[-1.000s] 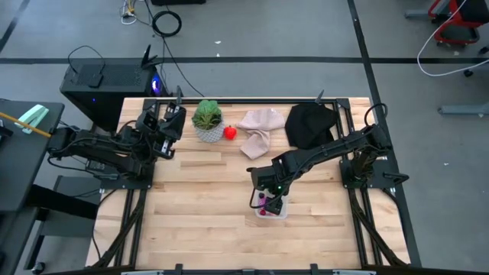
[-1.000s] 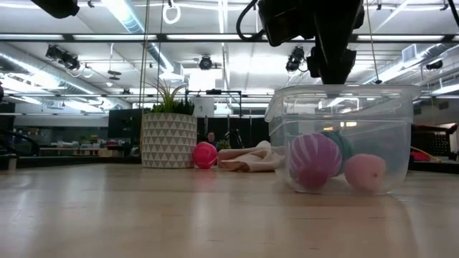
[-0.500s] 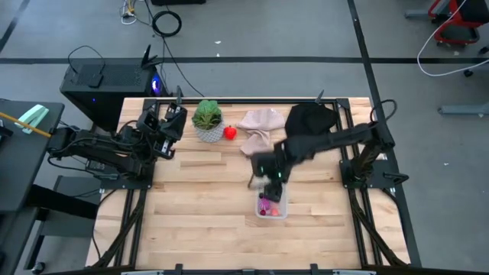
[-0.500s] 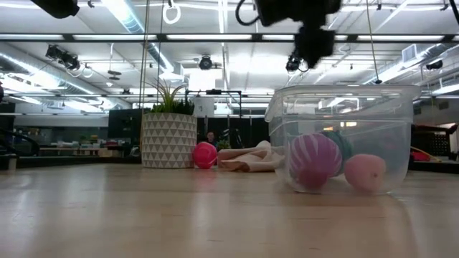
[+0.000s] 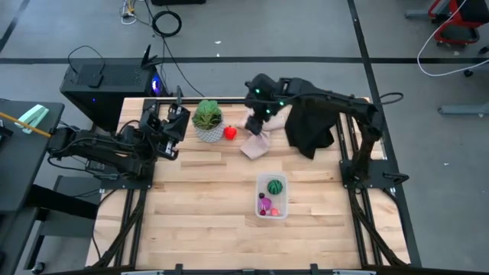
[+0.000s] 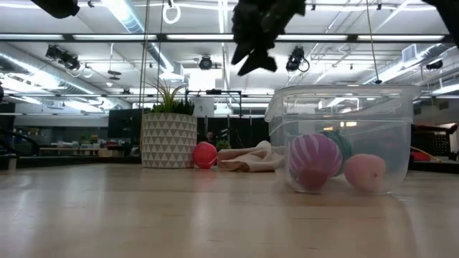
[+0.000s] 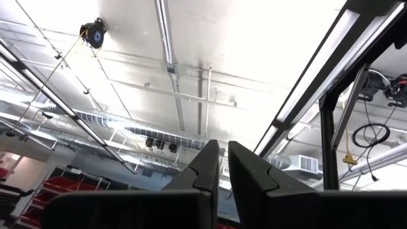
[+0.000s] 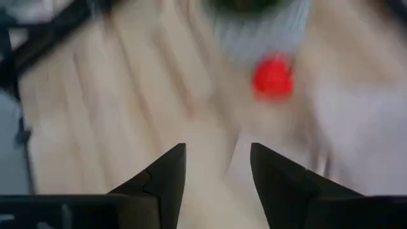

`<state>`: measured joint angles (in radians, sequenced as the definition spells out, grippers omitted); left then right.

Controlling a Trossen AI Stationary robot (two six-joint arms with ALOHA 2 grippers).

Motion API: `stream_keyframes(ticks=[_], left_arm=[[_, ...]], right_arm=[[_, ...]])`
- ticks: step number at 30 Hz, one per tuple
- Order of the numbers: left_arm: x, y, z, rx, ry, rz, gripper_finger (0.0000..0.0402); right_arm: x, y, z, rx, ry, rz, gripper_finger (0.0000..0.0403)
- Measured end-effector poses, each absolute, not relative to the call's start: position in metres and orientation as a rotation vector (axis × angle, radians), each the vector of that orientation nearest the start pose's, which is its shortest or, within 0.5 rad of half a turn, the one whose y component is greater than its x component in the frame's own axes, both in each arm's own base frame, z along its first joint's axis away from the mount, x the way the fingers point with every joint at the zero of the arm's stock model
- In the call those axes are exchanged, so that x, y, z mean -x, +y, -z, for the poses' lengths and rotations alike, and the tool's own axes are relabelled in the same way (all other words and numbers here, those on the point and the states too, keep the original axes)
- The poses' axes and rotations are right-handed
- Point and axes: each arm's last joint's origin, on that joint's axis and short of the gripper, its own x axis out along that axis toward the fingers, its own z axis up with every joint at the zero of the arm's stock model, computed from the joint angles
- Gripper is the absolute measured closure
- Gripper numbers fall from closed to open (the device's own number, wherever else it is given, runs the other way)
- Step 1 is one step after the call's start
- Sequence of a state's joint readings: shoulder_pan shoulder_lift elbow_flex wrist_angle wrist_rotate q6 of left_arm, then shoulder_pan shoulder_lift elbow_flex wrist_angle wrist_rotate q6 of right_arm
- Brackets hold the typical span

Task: Pick and placing Produce into tupperware
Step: Put the red apple into the transparent bin

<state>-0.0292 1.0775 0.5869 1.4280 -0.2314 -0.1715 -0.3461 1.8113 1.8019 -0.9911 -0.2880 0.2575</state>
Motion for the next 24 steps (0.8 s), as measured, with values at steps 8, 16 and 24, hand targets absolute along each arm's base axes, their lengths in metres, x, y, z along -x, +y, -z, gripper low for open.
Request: stream_keyframes(ticks=[8, 16, 24], left_arm=[[-0.197, 0.001, -0.35, 0.278, -0.932, -0.109, 0.0358], [-0.197, 0.001, -0.35, 0.276, -0.932, -0.11, 0.0365], [-0.198, 0.001, -0.35, 0.253, -0.924, -0.122, 0.0358]], right_arm=[[-0.394, -0.156, -0.291, -0.452, 0.915, 0.156, 0.0172], [-0.418, -0.158, -0.231, -0.466, 1.047, 0.139, 0.0073], [-0.437, -0.139, -0.227, -0.162, 1.006, 0.14, 0.0006]])
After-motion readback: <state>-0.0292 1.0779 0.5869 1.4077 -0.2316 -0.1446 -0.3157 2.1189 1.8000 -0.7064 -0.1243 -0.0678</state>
